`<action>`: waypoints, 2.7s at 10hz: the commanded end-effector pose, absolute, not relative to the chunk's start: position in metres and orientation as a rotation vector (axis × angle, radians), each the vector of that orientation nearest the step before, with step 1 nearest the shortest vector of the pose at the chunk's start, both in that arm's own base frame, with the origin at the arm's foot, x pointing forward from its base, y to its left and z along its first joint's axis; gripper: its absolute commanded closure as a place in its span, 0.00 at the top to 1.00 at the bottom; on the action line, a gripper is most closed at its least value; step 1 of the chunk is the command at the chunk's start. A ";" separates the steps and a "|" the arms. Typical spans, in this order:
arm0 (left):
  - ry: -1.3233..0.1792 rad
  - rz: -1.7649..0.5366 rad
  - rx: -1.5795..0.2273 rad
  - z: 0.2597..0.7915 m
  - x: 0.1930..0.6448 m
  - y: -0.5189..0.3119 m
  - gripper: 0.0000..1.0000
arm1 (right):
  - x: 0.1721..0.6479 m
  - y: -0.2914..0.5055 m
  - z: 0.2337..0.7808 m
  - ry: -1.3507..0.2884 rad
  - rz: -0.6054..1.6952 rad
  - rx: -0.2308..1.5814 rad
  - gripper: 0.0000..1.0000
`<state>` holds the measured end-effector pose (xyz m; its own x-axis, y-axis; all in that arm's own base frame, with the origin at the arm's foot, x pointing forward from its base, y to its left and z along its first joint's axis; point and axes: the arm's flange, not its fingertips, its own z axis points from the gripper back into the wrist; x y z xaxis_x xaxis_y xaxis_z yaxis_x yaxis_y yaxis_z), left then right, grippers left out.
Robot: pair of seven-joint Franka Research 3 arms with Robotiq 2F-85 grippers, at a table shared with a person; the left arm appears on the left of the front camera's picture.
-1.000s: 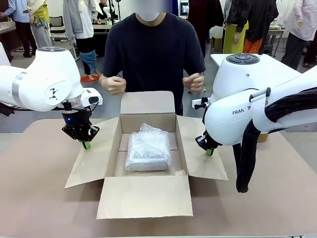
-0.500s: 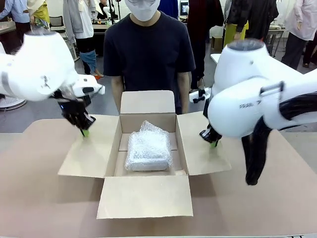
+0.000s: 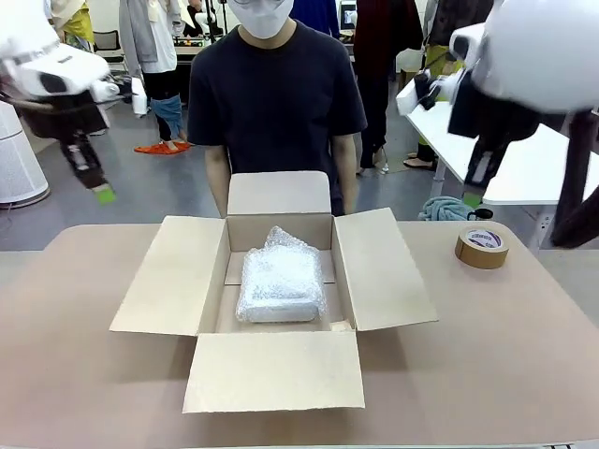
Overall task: Wrap the clocks to prevent damage.
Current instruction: Once the human has placed the objects inside and stepped back, release both hands from the side flaps of the Package Box, then push the right (or left) flap of the Package Box to close it.
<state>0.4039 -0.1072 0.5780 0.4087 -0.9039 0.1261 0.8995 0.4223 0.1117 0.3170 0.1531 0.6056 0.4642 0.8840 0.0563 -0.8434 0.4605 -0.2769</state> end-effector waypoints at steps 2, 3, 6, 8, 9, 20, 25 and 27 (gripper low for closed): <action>-0.177 -1.136 0.028 0.578 0.404 -0.107 0.00 | 0.317 0.153 0.606 -0.203 1.072 -0.222 0.01; -0.177 -1.136 0.028 0.578 0.404 -0.107 0.00 | 0.317 0.153 0.606 -0.203 1.072 -0.222 0.01; -0.104 -1.444 -0.102 0.598 0.408 -0.059 0.00 | 0.323 0.120 0.616 -0.140 1.350 -0.058 0.01; -0.115 -1.569 -0.112 0.601 0.406 -0.036 0.00 | 0.328 0.094 0.611 -0.117 1.437 -0.022 0.01; -0.131 -1.583 -0.107 0.601 0.404 -0.030 0.00 | 0.329 0.083 0.606 -0.106 1.448 -0.045 0.01; -0.133 -1.601 -0.095 0.596 0.401 -0.025 0.00 | 0.328 0.069 0.599 -0.071 1.522 -0.025 0.01; -0.133 -1.601 -0.095 0.596 0.401 -0.025 0.00 | 0.328 0.069 0.599 -0.071 1.522 -0.025 0.01; -0.133 -1.601 -0.095 0.596 0.401 -0.025 0.00 | 0.328 0.069 0.599 -0.071 1.522 -0.025 0.01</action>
